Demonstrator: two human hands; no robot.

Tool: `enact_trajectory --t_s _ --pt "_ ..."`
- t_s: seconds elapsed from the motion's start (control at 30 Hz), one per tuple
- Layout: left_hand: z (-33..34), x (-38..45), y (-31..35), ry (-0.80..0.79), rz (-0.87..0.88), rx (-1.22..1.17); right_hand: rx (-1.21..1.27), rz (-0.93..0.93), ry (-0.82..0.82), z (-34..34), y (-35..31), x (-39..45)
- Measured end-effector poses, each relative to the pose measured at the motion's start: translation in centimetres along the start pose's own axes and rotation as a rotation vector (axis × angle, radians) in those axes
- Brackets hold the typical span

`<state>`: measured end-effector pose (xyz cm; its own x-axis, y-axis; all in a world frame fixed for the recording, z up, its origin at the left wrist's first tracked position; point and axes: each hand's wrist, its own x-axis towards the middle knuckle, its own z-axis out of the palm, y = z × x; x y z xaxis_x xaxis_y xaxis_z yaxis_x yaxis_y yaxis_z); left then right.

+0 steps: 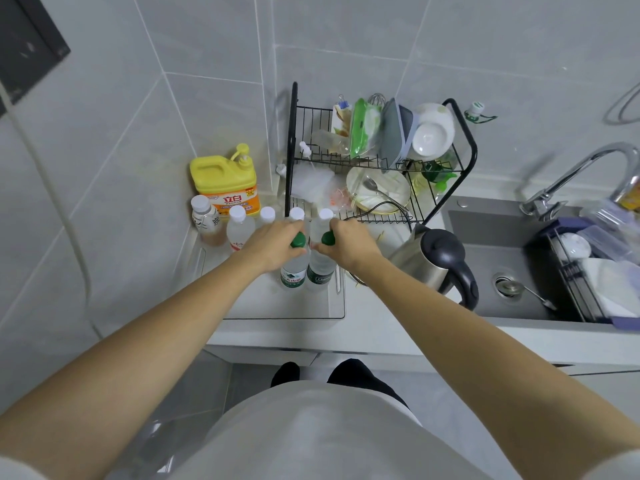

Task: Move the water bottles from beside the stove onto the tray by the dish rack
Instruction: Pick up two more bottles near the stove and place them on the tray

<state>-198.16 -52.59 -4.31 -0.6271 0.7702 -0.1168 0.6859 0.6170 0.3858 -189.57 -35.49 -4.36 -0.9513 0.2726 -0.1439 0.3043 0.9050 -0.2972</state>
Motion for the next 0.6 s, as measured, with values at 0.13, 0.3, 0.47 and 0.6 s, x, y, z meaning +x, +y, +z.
enact_trajectory --t_s 0.13,0.3,0.47,0.6 --pt "-0.2 -0.1 -0.4 0.006 -0.005 -0.015 -0.078 -0.068 -0.060 -0.5 0.1 0.3" --pt "-0.6 0.1 -0.8 -0.040 -0.041 -0.021 -0.150 -0.226 -0.093 -0.8 0.5 0.7" --pt "-0.7 0.2 -1.1 -0.020 -0.042 -0.026 -0.121 -0.216 -0.068 -0.5 0.7 0.8" --pt "-0.5 0.2 -1.1 -0.009 -0.024 -0.019 -0.099 -0.202 -0.069 -0.5 0.9 1.0"
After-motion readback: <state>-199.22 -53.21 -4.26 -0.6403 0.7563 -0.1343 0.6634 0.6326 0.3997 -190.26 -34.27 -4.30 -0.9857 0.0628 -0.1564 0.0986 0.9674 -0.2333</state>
